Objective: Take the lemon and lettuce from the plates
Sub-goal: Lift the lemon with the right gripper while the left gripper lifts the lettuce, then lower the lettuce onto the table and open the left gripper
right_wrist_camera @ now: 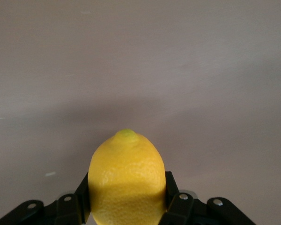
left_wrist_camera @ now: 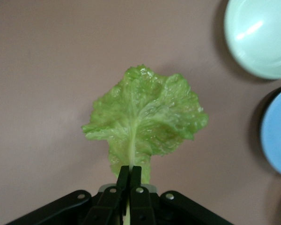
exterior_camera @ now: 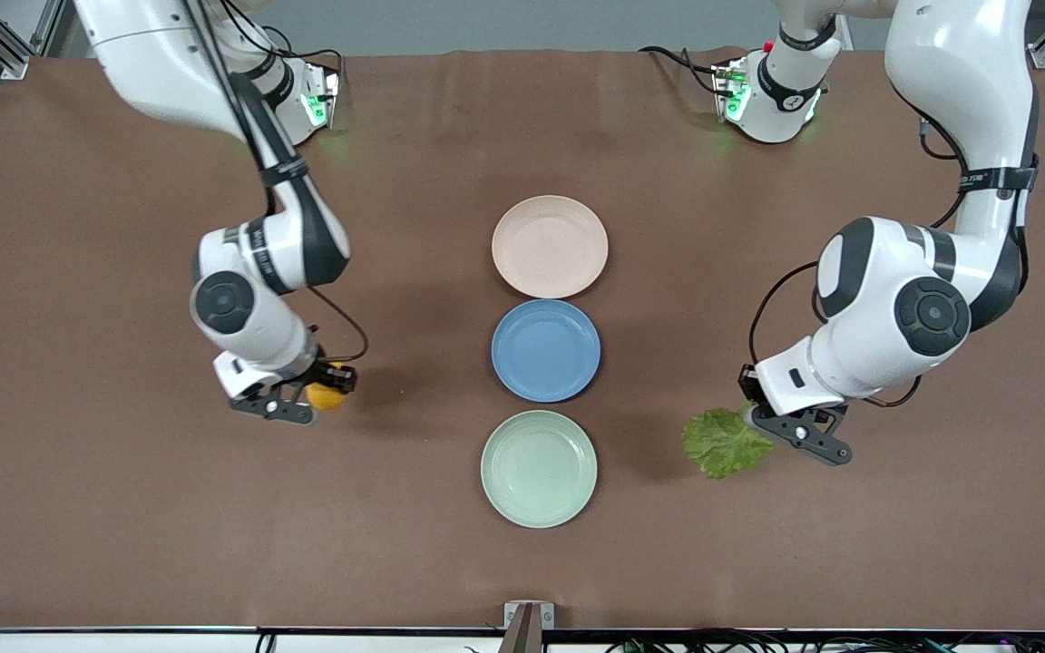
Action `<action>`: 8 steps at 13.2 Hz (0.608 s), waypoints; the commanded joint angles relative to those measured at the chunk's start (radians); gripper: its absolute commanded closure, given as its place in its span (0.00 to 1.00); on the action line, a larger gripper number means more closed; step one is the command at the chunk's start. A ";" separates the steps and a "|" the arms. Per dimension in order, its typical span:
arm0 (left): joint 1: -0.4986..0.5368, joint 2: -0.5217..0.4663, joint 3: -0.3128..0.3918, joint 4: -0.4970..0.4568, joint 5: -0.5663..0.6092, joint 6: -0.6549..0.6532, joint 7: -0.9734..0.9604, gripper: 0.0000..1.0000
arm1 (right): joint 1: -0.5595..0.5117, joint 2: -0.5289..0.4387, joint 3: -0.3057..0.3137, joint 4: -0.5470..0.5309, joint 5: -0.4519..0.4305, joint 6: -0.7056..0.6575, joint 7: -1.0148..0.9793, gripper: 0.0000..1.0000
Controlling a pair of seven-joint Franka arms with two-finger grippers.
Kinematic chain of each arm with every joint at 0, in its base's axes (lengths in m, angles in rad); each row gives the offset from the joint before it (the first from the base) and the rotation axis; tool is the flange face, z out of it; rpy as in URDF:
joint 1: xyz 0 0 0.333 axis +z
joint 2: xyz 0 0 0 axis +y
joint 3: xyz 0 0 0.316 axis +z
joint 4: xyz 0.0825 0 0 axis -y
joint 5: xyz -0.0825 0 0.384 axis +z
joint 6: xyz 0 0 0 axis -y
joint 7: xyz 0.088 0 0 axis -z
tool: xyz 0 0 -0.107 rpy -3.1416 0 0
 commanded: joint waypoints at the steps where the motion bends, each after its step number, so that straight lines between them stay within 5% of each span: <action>1: 0.069 -0.071 -0.005 -0.149 0.017 0.015 -0.015 0.96 | -0.096 0.020 0.029 -0.024 0.036 0.013 -0.172 0.97; 5: 0.137 -0.102 0.000 -0.367 0.035 0.226 -0.042 0.96 | -0.199 0.058 0.028 -0.044 0.217 0.015 -0.496 0.97; 8: 0.164 -0.097 -0.002 -0.410 0.084 0.237 -0.107 0.84 | -0.213 0.066 0.026 -0.045 0.219 0.018 -0.521 0.97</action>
